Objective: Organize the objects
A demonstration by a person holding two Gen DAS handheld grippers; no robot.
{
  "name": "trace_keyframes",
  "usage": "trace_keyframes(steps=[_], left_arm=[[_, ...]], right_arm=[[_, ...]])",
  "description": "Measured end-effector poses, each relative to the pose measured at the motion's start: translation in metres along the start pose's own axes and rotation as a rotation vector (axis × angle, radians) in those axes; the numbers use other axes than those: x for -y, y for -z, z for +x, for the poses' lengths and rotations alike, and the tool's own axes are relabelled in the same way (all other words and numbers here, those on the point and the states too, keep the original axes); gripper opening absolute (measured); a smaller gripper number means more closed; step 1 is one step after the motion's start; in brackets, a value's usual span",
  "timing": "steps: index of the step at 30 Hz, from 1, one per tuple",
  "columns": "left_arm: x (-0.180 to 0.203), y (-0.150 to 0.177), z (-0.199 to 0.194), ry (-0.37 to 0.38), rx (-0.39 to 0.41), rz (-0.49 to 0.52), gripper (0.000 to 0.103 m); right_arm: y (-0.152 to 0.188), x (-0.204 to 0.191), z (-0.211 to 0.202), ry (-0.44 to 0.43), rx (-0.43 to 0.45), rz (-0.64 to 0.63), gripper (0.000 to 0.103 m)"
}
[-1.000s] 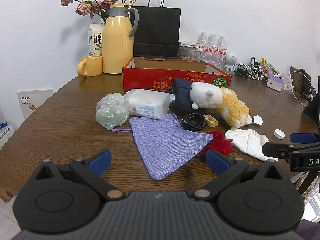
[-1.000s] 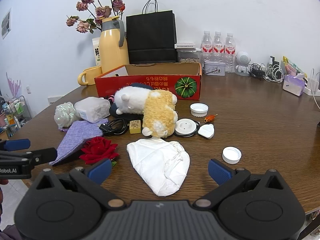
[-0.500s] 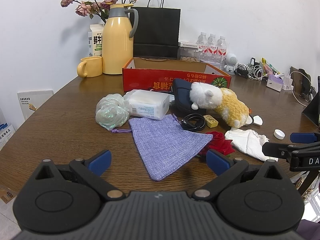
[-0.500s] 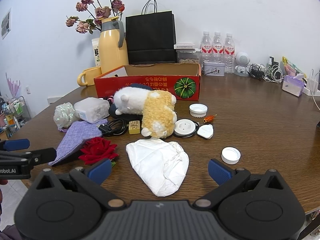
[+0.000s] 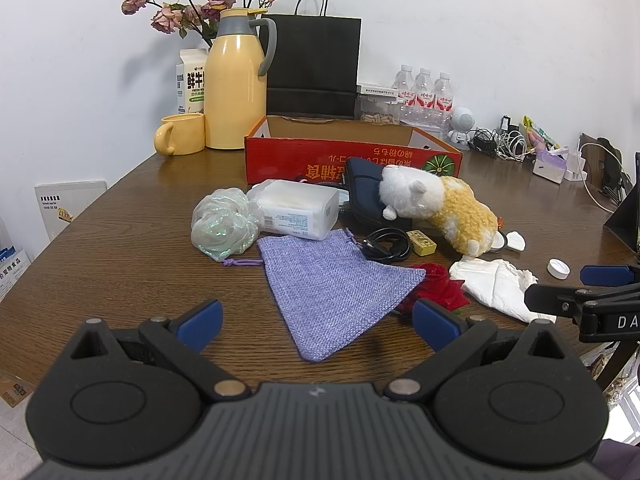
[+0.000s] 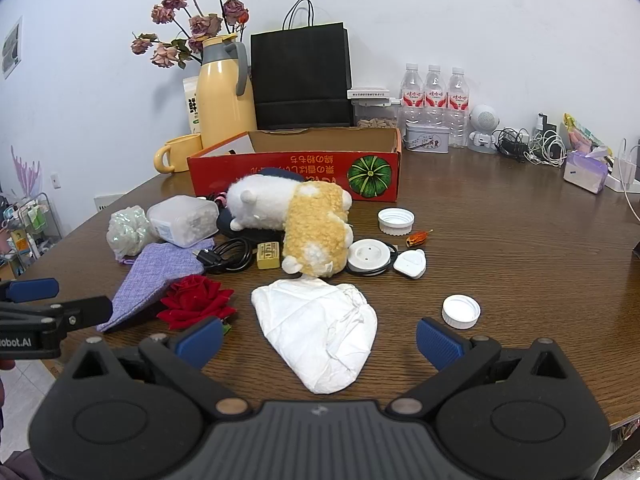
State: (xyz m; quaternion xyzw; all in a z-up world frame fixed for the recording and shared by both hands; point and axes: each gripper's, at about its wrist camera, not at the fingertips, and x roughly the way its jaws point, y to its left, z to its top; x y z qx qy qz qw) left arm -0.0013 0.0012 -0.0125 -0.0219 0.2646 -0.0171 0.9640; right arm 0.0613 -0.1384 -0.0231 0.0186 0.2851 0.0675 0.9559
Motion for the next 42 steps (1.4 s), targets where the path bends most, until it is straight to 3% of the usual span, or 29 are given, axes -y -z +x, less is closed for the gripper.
trace_keyframes(steps=[27, 42], left_arm=[[0.0, -0.003, 0.002, -0.003, 0.013, 0.014, 0.103], [0.0, -0.009, 0.019, -0.017, -0.003, 0.016, 0.103]], right_arm=[[0.0, 0.004, 0.005, 0.003, -0.008, -0.013, 0.103], [-0.004, 0.006, 0.054, -0.033, -0.08, -0.117, 0.103]])
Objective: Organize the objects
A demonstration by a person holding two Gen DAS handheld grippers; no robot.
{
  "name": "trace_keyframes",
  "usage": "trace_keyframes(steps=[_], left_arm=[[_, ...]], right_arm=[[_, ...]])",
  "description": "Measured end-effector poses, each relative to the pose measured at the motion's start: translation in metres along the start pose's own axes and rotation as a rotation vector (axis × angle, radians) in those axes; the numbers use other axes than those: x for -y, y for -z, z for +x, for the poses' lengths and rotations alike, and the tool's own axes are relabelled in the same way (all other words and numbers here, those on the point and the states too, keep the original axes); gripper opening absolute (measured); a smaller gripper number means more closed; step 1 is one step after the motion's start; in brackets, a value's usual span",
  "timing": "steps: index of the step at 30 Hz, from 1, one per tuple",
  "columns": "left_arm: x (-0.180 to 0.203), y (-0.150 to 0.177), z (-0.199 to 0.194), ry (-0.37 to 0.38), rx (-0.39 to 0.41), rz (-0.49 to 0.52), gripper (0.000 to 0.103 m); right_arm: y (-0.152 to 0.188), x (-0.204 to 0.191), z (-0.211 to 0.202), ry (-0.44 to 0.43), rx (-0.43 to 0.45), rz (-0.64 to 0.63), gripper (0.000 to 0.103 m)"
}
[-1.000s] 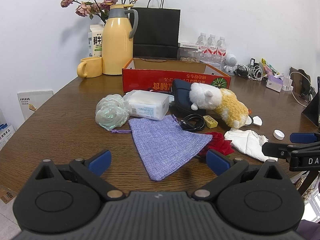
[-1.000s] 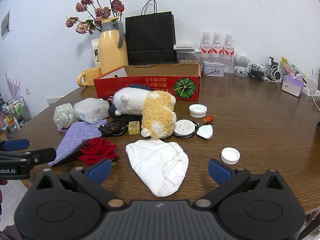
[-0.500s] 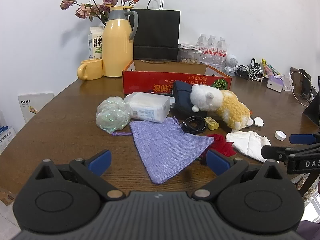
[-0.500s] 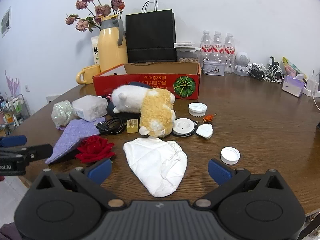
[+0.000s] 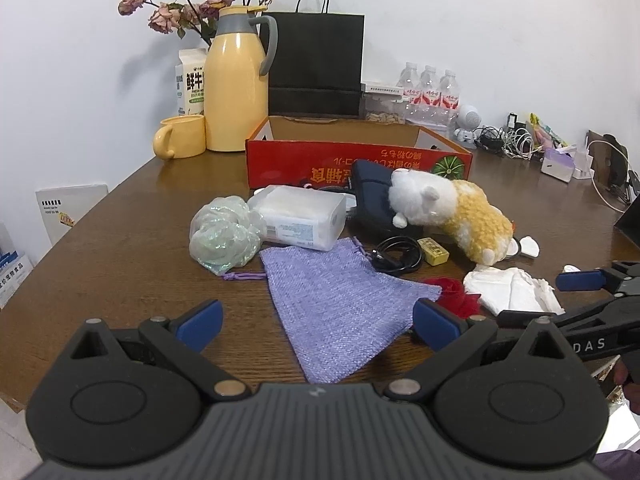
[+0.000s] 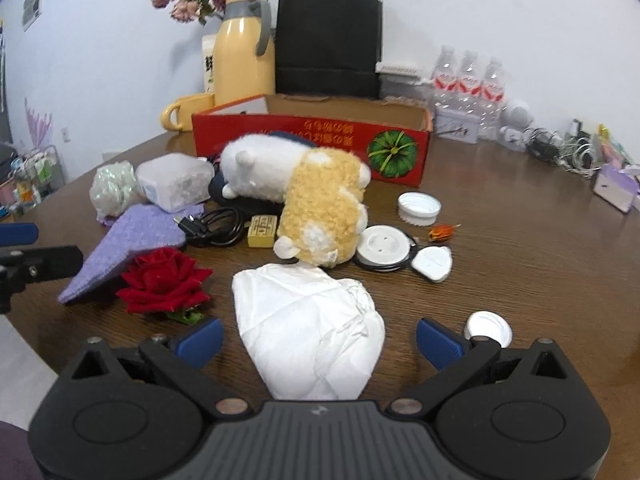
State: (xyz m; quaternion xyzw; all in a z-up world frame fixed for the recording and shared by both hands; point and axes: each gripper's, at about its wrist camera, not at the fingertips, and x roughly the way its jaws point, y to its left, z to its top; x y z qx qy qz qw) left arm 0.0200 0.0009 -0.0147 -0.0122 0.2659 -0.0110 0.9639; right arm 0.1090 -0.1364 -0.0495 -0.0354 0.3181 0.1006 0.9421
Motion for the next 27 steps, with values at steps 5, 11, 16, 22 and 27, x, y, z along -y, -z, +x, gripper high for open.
trace_keyframes(steps=[5, 11, 16, 22, 27], left_arm=[[-0.002, 0.001, 0.009, -0.006, -0.027, -0.011, 0.103], [-0.003, -0.003, 0.02, -0.016, -0.045, -0.036, 0.103], [-0.002, -0.011, 0.03, -0.022, -0.056, -0.054, 0.103], [0.006, -0.021, 0.049, -0.025, -0.081, -0.058, 0.103], [0.01, -0.023, 0.062, -0.043, -0.099, -0.058, 0.103]], right_arm=[[-0.004, 0.005, 0.013, -0.041, -0.008, -0.008, 0.103], [-0.003, 0.005, 0.011, -0.075, 0.028, -0.027, 0.077], [0.0, 0.005, 0.006, -0.093, 0.051, -0.035, 0.057], [0.002, 0.008, 0.0, -0.116, 0.064, -0.012, 0.044], [0.005, 0.012, -0.006, -0.112, 0.081, 0.015, 0.044]])
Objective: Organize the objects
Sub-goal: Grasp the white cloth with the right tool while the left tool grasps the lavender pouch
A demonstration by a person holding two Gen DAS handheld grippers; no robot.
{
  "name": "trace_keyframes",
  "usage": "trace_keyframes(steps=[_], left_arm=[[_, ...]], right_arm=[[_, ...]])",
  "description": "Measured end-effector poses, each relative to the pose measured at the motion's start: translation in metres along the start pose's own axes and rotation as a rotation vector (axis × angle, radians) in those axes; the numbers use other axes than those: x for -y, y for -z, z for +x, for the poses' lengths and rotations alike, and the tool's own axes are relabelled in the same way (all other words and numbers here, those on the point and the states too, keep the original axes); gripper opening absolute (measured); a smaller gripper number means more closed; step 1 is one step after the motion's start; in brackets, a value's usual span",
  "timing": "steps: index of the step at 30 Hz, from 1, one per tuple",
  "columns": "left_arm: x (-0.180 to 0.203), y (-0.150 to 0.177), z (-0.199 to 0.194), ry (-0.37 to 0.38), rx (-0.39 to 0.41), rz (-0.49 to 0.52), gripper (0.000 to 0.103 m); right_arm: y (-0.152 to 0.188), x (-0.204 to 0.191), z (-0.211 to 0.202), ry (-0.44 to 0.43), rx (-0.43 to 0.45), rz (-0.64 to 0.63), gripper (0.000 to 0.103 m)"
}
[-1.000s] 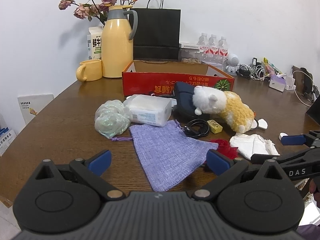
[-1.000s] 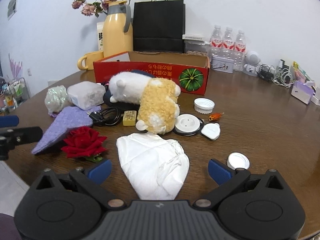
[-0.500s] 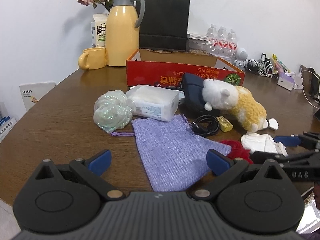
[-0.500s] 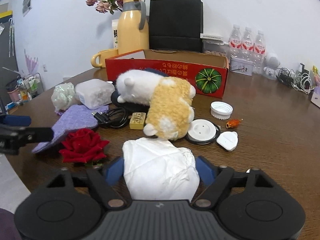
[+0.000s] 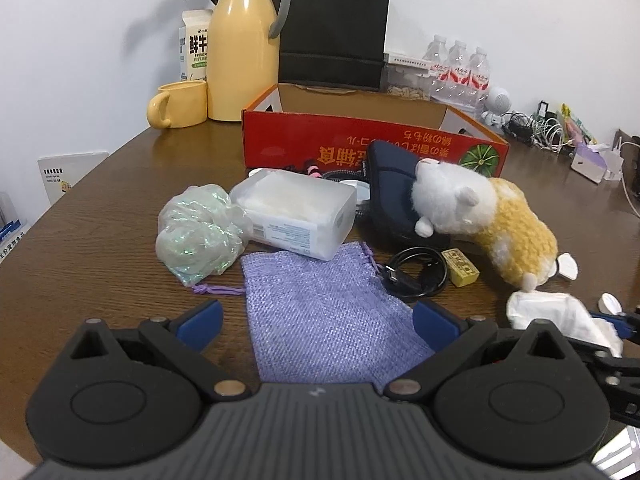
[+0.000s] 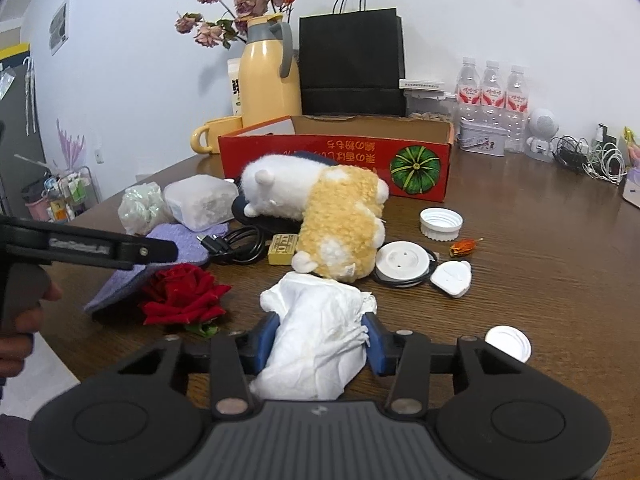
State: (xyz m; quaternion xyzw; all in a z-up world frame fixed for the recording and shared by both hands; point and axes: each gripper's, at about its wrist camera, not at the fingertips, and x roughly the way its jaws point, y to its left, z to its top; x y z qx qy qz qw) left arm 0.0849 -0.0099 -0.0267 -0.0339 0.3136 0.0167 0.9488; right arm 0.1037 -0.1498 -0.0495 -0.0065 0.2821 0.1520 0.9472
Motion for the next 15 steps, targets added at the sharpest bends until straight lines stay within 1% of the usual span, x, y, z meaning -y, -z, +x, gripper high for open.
trace_keyframes(steps=[7, 9, 13, 14, 15], left_arm=[[0.001, 0.001, 0.019, -0.057, -0.047, -0.009, 0.103], [0.002, 0.002, 0.02, -0.074, -0.039, 0.003, 0.103], [0.003, 0.006, 0.019, -0.071, -0.024, 0.021, 0.103], [0.003, 0.007, 0.018, -0.069, -0.019, 0.023, 0.101], [0.003, 0.007, 0.017, -0.065, -0.014, 0.027, 0.097]], right_arm=[[0.0, 0.002, -0.009, 0.016, 0.025, 0.007, 0.044], [0.0, 0.003, -0.01, 0.019, 0.028, 0.01, 0.044], [0.0, 0.004, -0.01, 0.022, 0.033, 0.016, 0.044], [0.001, 0.004, -0.01, 0.023, 0.034, 0.017, 0.044], [0.001, 0.004, -0.01, 0.023, 0.035, 0.019, 0.044]])
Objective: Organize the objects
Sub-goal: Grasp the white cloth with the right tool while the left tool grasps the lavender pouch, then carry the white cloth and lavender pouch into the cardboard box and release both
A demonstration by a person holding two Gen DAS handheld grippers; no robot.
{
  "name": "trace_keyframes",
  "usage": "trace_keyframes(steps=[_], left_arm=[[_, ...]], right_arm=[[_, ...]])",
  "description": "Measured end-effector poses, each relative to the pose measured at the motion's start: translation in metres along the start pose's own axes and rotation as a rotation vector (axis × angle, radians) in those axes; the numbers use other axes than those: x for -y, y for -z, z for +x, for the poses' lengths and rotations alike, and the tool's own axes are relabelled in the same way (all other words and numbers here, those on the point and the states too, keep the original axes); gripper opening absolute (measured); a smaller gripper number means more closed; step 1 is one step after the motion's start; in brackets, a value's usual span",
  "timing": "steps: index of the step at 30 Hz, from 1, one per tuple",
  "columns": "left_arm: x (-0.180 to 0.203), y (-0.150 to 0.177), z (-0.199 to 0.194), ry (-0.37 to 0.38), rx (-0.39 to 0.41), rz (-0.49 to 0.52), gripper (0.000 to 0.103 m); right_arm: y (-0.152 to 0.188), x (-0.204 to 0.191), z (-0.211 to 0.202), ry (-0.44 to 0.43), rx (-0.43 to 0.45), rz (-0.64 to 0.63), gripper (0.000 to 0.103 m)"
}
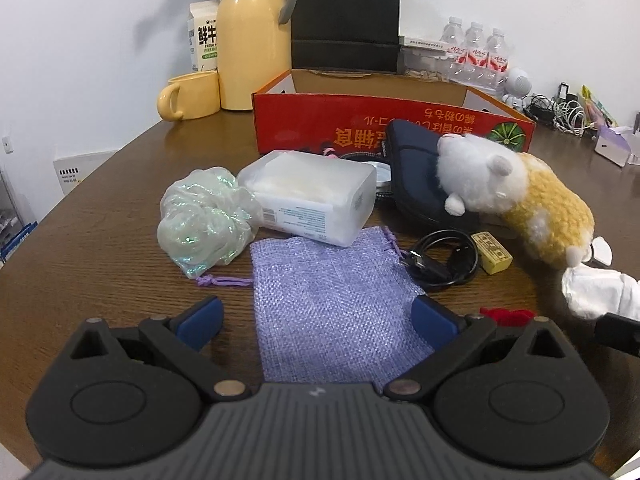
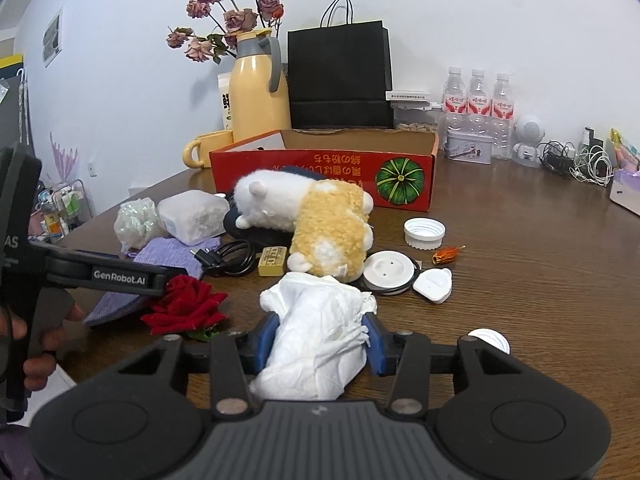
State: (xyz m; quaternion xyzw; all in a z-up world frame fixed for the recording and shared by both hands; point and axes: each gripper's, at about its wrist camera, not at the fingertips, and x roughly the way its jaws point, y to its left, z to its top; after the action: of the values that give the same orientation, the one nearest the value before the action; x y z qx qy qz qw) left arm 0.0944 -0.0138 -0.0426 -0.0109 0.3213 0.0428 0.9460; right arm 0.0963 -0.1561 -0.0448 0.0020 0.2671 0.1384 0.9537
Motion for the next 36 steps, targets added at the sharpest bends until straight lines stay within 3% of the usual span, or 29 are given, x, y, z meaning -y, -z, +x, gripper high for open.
trace_keyframes(steps=[10, 15, 20, 27, 36], left_arm=[[0.006, 0.007, -0.013, 0.057, 0.056, 0.034, 0.049], [0.003, 0.009, -0.018, 0.06, 0.064, 0.035, 0.009], [-0.007, 0.008, -0.03, 0.089, 0.09, 0.023, 0.008], [-0.011, -0.003, -0.068, 0.119, 0.208, 0.046, 0.007], [-0.004, -0.053, -0.087, 0.132, 0.367, 0.088, 0.007]], right_arm=[[0.001, 0.0, -0.001, 0.0, 0.002, 0.014, 0.044], [0.001, 0.001, -0.003, 0.002, 0.006, 0.019, 0.044], [-0.001, -0.001, -0.009, 0.006, 0.023, 0.015, 0.044], [-0.007, -0.001, -0.018, 0.018, 0.063, 0.006, 0.044], [-0.046, -0.007, -0.022, 0.031, 0.17, -0.042, 0.044]])
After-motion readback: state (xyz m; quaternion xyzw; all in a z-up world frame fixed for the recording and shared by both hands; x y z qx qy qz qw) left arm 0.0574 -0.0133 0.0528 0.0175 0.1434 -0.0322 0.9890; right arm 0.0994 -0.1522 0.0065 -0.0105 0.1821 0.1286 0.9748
